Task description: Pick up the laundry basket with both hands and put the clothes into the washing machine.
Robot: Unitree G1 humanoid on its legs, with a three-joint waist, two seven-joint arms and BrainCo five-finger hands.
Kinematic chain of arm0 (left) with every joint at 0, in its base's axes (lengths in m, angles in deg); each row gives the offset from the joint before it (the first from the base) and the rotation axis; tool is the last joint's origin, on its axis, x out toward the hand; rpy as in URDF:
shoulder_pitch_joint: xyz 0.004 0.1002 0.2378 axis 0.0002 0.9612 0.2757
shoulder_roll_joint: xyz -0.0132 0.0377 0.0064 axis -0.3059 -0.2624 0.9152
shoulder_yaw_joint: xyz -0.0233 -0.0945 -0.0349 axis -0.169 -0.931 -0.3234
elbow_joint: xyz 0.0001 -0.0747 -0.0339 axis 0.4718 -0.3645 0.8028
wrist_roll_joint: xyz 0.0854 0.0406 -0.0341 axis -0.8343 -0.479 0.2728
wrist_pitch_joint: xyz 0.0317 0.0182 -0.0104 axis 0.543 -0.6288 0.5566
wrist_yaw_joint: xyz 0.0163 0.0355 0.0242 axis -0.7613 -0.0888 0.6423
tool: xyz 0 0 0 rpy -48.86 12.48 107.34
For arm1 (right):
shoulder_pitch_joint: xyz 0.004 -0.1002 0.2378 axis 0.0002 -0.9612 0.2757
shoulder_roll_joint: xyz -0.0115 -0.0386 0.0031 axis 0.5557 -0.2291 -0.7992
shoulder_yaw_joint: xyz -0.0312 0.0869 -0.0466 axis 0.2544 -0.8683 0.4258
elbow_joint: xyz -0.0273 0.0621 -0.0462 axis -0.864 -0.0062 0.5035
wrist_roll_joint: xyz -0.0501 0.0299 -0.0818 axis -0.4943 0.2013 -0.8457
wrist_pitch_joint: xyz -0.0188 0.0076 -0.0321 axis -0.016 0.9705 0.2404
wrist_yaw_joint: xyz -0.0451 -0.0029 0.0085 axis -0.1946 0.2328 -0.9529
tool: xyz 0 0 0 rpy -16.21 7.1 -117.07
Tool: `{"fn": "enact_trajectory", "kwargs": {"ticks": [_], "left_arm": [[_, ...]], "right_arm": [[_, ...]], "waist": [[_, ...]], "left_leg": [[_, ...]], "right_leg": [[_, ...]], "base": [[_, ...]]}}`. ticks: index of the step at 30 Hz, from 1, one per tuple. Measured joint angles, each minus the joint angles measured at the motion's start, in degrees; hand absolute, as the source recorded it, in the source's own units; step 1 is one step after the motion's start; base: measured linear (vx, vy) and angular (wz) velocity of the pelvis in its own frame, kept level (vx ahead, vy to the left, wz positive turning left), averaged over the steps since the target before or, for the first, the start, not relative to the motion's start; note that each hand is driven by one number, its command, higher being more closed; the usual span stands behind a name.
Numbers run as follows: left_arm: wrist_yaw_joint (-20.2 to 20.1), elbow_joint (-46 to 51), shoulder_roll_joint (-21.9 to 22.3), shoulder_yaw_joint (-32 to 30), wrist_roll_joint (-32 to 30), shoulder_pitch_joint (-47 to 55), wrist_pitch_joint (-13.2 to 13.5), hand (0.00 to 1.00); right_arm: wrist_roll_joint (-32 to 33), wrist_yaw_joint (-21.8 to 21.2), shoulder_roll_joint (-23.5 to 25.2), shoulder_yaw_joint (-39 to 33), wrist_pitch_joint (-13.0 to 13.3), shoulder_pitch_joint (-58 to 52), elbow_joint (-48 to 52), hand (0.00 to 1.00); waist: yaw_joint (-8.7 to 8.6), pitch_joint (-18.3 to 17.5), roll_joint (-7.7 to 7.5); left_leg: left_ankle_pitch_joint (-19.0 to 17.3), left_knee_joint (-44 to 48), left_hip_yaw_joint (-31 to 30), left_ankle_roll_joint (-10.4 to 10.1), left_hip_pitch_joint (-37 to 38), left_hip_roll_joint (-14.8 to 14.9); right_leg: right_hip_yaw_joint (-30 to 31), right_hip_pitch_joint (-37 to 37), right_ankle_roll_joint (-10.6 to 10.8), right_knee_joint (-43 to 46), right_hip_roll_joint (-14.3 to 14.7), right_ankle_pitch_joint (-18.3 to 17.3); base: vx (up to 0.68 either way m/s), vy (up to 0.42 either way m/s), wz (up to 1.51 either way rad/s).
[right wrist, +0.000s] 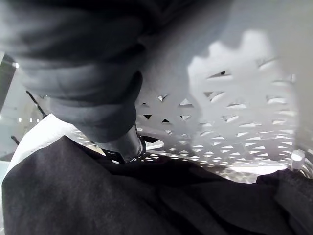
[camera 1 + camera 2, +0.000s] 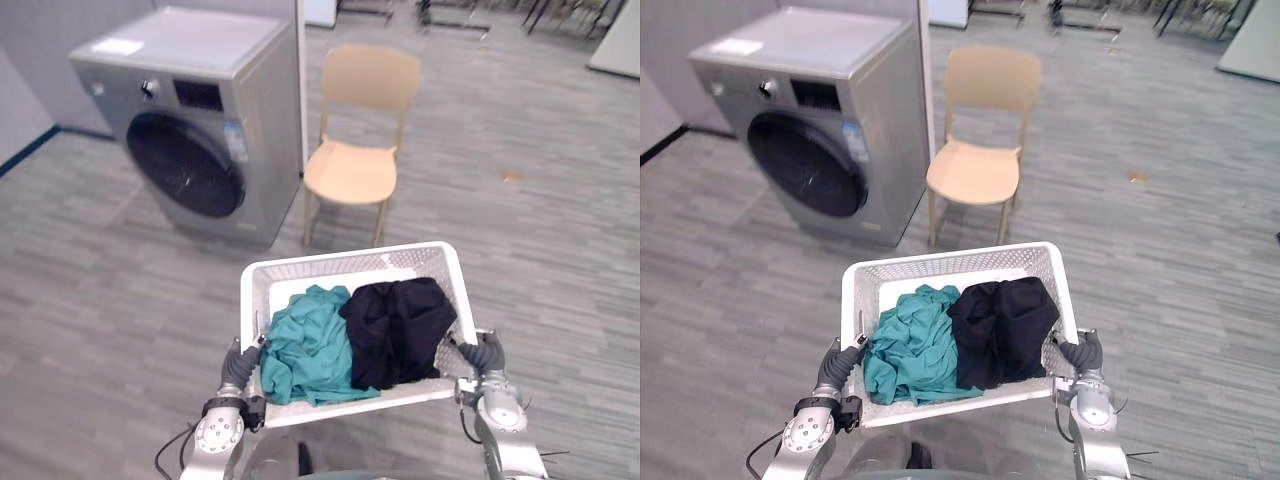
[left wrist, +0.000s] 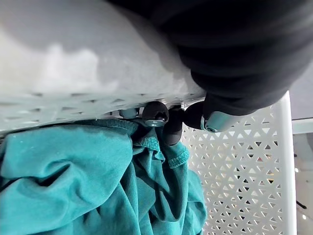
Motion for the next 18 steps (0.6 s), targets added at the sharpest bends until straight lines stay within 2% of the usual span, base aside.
{"fn": "enact_trajectory", "kwargs": {"ticks": [1,2,3,4,6,7,8,9,10,11,12,13,14,15,16,17,18], "left_arm": [[0.2,0.0,-0.6,-0.1,0.1,-0.3,0.1,1.00],[0.3,0.0,-0.8,-0.1,0.3,-0.7,0.3,1.00],[0.3,-0.6,-1.2,-0.1,0.5,-1.8,0.4,1.00],[0.3,-1.4,-1.1,-0.1,0.5,-2.0,0.6,1.00],[0.2,-3.6,-0.9,0.0,0.4,-2.8,0.6,1.00],[0.0,-3.9,-1.0,0.0,0.4,-2.9,0.6,1.00],[-0.3,-4.7,-0.7,0.7,0.3,-3.1,0.6,1.00],[-0.3,-5.9,0.4,1.2,-0.2,-2.9,0.6,1.00],[-0.3,-6.1,0.8,1.3,-0.7,-2.7,0.6,1.00],[-0.3,-6.1,1.5,1.2,-1.1,-2.6,0.6,1.00],[-0.3,-5.9,1.8,1.2,-1.1,-2.7,0.6,1.00],[-0.3,-5.8,2.4,0.9,-1.1,-2.2,0.6,1.00],[-0.3,-5.3,3.6,-0.5,-1.1,-0.5,0.6,1.00],[-0.3,-4.9,3.7,-0.5,-1.1,0.0,0.7,1.00],[-0.3,-3.6,3.5,-0.1,-1.1,0.2,1.0,1.00],[-0.3,-3.0,3.4,-0.1,-1.1,0.1,1.4,1.00],[-0.3,-2.9,3.4,-0.1,-1.1,0.2,1.7,1.00]], "right_arm": [[0.0,0.0,0.1,0.4,0.6,0.1,0.0,1.00],[0.0,0.0,0.2,0.4,0.8,0.2,0.1,1.00],[0.1,0.0,0.1,0.3,0.8,0.7,0.0,1.00],[0.1,0.0,0.0,0.3,0.8,0.7,0.0,1.00],[0.1,-0.1,-0.2,0.2,0.6,0.4,-0.6,1.00],[0.1,-0.1,-0.1,0.2,0.6,0.2,-0.7,1.00],[0.1,0.0,-0.2,-0.1,0.5,-0.6,-0.7,1.00],[0.1,0.0,-0.8,-0.4,0.3,-1.3,-1.0,1.00],[0.1,-0.1,-0.9,-0.5,0.3,-1.8,-0.8,1.00],[0.1,-0.1,-1.3,-0.7,0.3,-2.2,-0.4,1.00],[0.2,-0.1,-1.4,-0.7,0.2,-2.2,0.1,1.00],[0.1,-0.3,-2.4,-0.6,-0.3,-2.8,2.3,1.00],[0.1,-1.0,-2.8,0.6,-0.7,-3.1,3.9,1.00],[0.1,-1.1,-2.6,0.5,-0.7,-3.4,4.4,1.00],[0.2,-0.8,-2.4,0.2,-0.7,-3.7,4.9,1.00],[0.5,-0.6,-2.4,0.2,-0.7,-3.7,5.7,1.00],[0.6,-0.6,-2.5,0.1,-0.7,-3.6,6.2,1.00]], "waist": [[-0.72,-0.4,0.71],[-0.76,-0.5,0.93],[-1.54,-0.5,0.98],[-2.09,-0.5,0.95],[-4.03,-0.4,0.47],[-5.06,-0.6,-0.80],[-6.17,-0.9,-1.71],[-6.33,-1.6,0.13],[-6.50,-1.8,1.12],[-6.02,-1.2,3.58],[-5.94,-0.5,4.83],[-5.61,0.4,6.60],[-4.02,0.6,7.17],[-3.41,0.6,7.27],[-2.85,0.7,7.30],[-1.85,1.2,6.03],[-1.61,1.1,5.82]], "left_leg": [[-0.3,-4.2,0.6,-0.2,3.6,0.0],[-0.7,-5.7,0.8,-0.5,4.9,-0.1],[-1.0,-9.3,2.0,-1.1,8.2,-0.2],[-0.9,-10.5,2.1,-1.3,9.6,-0.2],[-0.8,-14.9,1.4,-2.7,14.6,-1.3],[-1.1,-16.3,0.2,-3.3,16.3,-2.7],[-2.4,-17.2,-1.9,-5.2,19.5,-3.1],[-2.6,-15.6,-4.4,-5.6,20.8,-1.5],[-2.6,-12.8,-5.3,-5.6,20.2,-0.1],[-2.1,-1.7,-6.5,-6.4,16.5,3.2],[-0.6,6.0,-6.6,-8.2,13.8,4.8],[8.8,21.3,-6.8,-8.2,7.5,8.3],[22.0,32.6,-5.8,-8.6,3.0,11.5],[20.4,37.9,-5.4,-8.4,0.6,13.2],[15.2,44.3,-5.0,-6.2,-4.8,14.8],[10.7,44.3,-3.4,-3.8,-8.6,14.7],[8.8,43.1,-2.9,-3.5,-10.5,14.6]], "right_leg": [[-3.9,-4.6,-1.2,-1.9,0.5,-1.3],[-5.4,-7.1,-1.5,-4.1,1.1,-1.5],[-8.2,-12.8,-1.2,-17.6,4.4,-0.7],[-8.7,-13.3,-1.1,-24.5,6.0,1.3],[-7.6,-14.0,0.8,-45.0,9.6,10.2],[-6.0,-15.1,1.9,-49.3,9.9,13.2],[-3.5,-15.6,-1.5,-49.0,10.4,18.7],[-3.0,-15.7,-5.0,-45.6,11.7,22.6],[-3.7,-15.5,-5.3,-44.3,12.2,22.8],[-5.8,-14.1,-6.0,-41.9,13.2,19.4],[-6.7,-12.8,-6.0,-41.1,14.3,17.7],[-6.6,-10.3,-6.5,-39.8,16.3,14.4],[-4.8,-6.5,-7.5,-40.2,18.0,11.4],[-4.5,-4.5,-7.6,-40.8,18.6,10.2],[-3.8,-0.6,-7.7,-42.1,19.2,8.5],[-2.0,3.2,-7.3,-44.5,19.0,7.7],[-1.5,5.0,-7.1,-46.2,18.9,7.8]], "base": [[0.37,0.096,-0.32],[0.54,0.124,-0.41],[0.44,0.082,-0.27],[0.55,0.067,-0.10],[0.58,0.002,0.30],[0.56,-0.036,0.59],[0.61,-0.076,0.62],[0.67,-0.123,0.48],[0.81,-0.177,0.25],[0.67,-0.175,0.17],[0.62,-0.172,0.12],[0.63,-0.130,-0.31],[0.63,-0.092,-0.50],[0.65,-0.026,-0.55],[0.64,-0.003,-0.40],[0.63,-0.001,-0.38],[0.61,0.025,-0.45]]}}
